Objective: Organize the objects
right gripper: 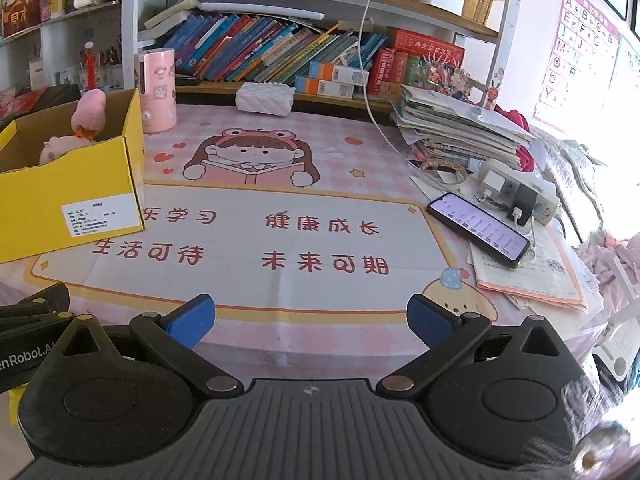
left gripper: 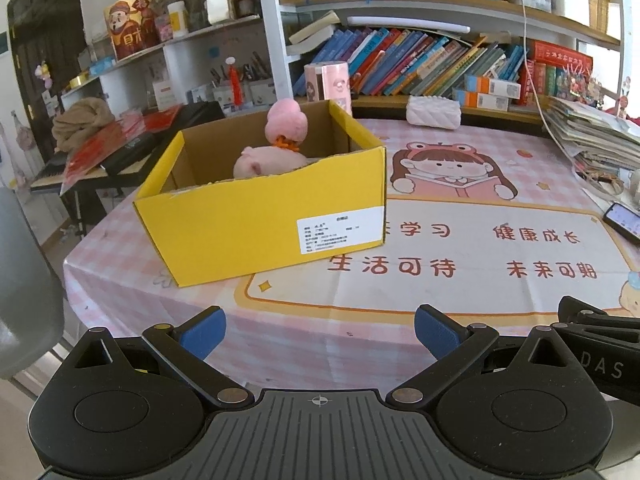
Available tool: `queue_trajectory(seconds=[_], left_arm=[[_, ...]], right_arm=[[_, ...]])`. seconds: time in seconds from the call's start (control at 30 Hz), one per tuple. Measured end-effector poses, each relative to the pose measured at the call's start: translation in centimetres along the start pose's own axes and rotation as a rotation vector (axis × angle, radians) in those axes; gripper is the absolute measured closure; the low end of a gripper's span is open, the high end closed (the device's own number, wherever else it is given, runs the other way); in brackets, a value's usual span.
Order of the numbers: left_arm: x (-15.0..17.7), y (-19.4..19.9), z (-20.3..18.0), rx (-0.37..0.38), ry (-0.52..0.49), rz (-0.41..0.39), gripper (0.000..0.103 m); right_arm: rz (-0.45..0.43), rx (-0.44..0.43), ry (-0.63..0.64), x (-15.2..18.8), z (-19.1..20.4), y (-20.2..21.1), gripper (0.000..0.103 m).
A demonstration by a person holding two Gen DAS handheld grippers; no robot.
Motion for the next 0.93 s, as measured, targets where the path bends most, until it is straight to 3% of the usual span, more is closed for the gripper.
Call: queue_trajectory(seconds=[0.93], left_arm=[[-0.19,-0.72,-0.19,0.013,0.0,0.017,0.002]], right_arm=[[0.005,0.04,-0.006,-0.03,-0.04,-0.01,0.0]])
Point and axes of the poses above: each gripper's, at about its wrist camera, not at the fingertips, and y roughly against the way its jaws point, z to its left, x to its underside, the point moved 4 cm from there along -y, roughly the way its jaws point, and after that the axes turned 8 degrees about -x, right-handed, at the moved point
